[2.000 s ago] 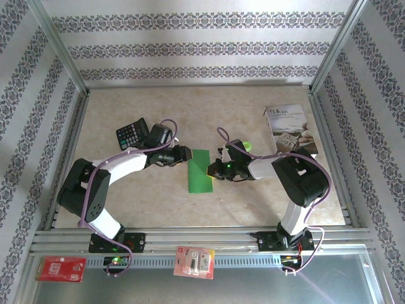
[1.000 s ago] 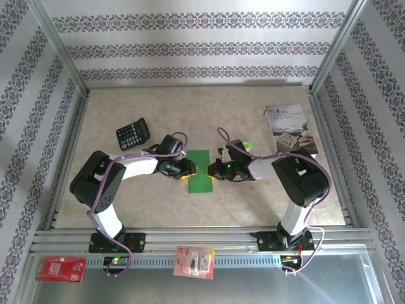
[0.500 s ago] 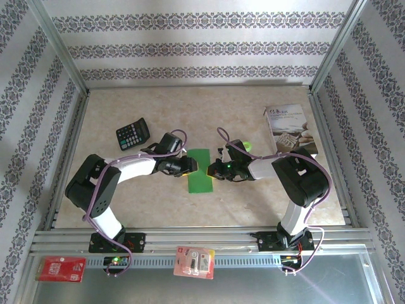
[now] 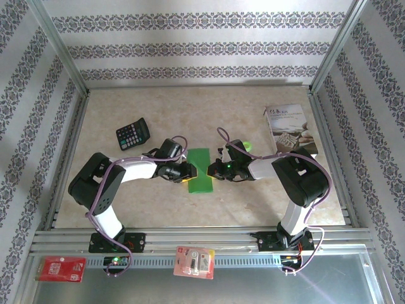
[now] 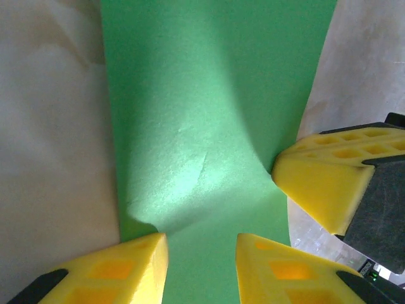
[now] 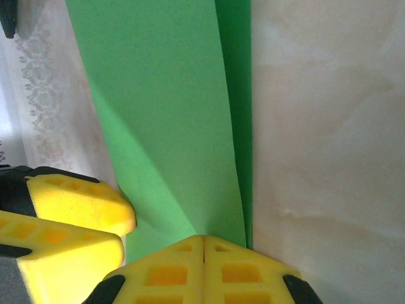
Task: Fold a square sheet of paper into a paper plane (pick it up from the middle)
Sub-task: First fold the square sheet of paper in half at the center of the table.
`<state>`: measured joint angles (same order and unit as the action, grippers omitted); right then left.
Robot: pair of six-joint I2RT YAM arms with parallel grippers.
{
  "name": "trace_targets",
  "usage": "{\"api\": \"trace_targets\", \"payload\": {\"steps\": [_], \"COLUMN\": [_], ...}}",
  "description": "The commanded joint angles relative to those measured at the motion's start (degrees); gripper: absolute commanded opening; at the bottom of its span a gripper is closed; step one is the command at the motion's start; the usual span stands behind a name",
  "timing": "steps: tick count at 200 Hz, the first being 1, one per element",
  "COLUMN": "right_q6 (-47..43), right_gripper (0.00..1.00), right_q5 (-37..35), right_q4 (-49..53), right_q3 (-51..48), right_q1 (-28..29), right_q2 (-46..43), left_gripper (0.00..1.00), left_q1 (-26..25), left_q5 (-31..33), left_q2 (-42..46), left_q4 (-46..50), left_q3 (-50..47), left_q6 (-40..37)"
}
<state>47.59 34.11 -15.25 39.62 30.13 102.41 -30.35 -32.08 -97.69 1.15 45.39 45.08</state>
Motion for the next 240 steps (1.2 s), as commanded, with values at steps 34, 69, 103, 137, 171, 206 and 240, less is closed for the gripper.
{"api": "trace_targets", "payload": {"steps": [34, 69, 103, 137, 171, 206, 240], "right_q6": [-2.95, -3.12, -3.25, -3.23, -3.30, -3.31, -3.21], "right_gripper": [0.00, 0.00, 0.00, 0.00, 0.00, 0.00, 0.00], "right_q5": [-11.08, -10.99, -11.10, -11.13, -11.19, -11.28, -11.43], "right_q4": [10.95, 11.03, 11.11, 11.10, 11.11, 11.10, 11.03], "right_q3": [-3.98, -3.95, -4.11, -4.11, -3.85, -4.07, -4.56], "right_q1": [-0.07, 0.06, 0.02, 0.02, 0.02, 0.10, 0.10], "right_q2": [6.03, 6.05, 6.00, 5.96, 6.11, 5.97, 5.67], "left_gripper": [0.36, 0.35, 0.34, 0.35, 0.35, 0.35, 0.35], "left_q1": [-2.44, -3.69, -3.38, -3.34, -5.83, -6.24, -5.52], "left_q5": [-0.11, -1.21, 2.37, 2.11, -0.21, 1.46, 2.81], "left_q2": [5.35, 2.60, 2.48, 6.74, 8.31, 5.20, 7.75], "left_q4": [-2.12, -5.53, -1.25, 0.16, -3.81, -2.38, -1.48], "left_q3": [-3.17, -5.19, -6.64, -6.94, -7.24, -7.68, -9.58], "left_q6": [1.62, 4.44, 2.84, 1.71, 3.31, 3.86, 4.09]}}
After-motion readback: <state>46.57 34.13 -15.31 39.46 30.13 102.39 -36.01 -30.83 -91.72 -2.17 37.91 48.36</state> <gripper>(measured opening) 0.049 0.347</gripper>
